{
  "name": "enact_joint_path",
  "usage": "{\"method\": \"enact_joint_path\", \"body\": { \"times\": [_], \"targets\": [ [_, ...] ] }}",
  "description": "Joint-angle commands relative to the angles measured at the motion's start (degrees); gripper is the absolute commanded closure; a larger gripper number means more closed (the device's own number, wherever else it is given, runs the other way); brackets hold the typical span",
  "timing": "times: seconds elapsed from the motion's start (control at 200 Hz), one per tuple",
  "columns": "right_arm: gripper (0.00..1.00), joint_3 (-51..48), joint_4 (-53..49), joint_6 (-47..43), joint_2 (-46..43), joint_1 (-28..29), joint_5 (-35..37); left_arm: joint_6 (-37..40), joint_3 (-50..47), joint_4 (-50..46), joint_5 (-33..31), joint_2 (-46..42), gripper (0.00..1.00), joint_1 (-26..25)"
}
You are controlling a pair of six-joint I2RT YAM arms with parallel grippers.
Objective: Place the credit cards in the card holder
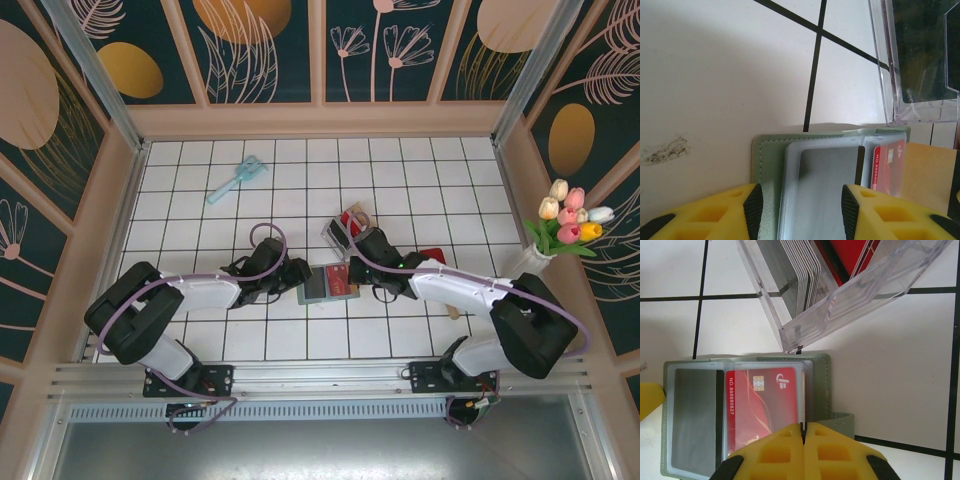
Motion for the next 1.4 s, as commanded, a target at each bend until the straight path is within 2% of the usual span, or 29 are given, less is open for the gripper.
{"method": "enact_joint_path", "body": {
  "times": [0.0, 0.145, 0.535, 0.906, 1.391],
  "targets": [
    [1.00, 0.45, 0.15, 0.55, -4.36, 0.10, 0.02, 0.10, -0.48, -1.16, -0.74, 0.81, 0.52, -0.47],
    [1.00, -0.20, -0.11, -0.51, -3.04, -1.66, -1.28, -0.04, -0.02, -0.79, -0.47, 1.40, 0.52, -0.46],
    [1.00, -1.99, 3.49, 0.74, 0.57, -1.64, -3.76, 0.03, 0.15, -0.03, 0.46, 2.66, 0.52, -0.58],
    [1.00, 0.19, 0.15, -0.10, -1.53, -1.62, -0.21, -0.19, 0.03, -0.28, -0.06, 2.61, 0.53, -0.58],
    [1.00, 0.08, 0.39, -0.49, -1.81, -1.68, -0.03, -0.30, -0.13, -0.30, -0.07, 2.91, 0.53, -0.70]
  ]
}}
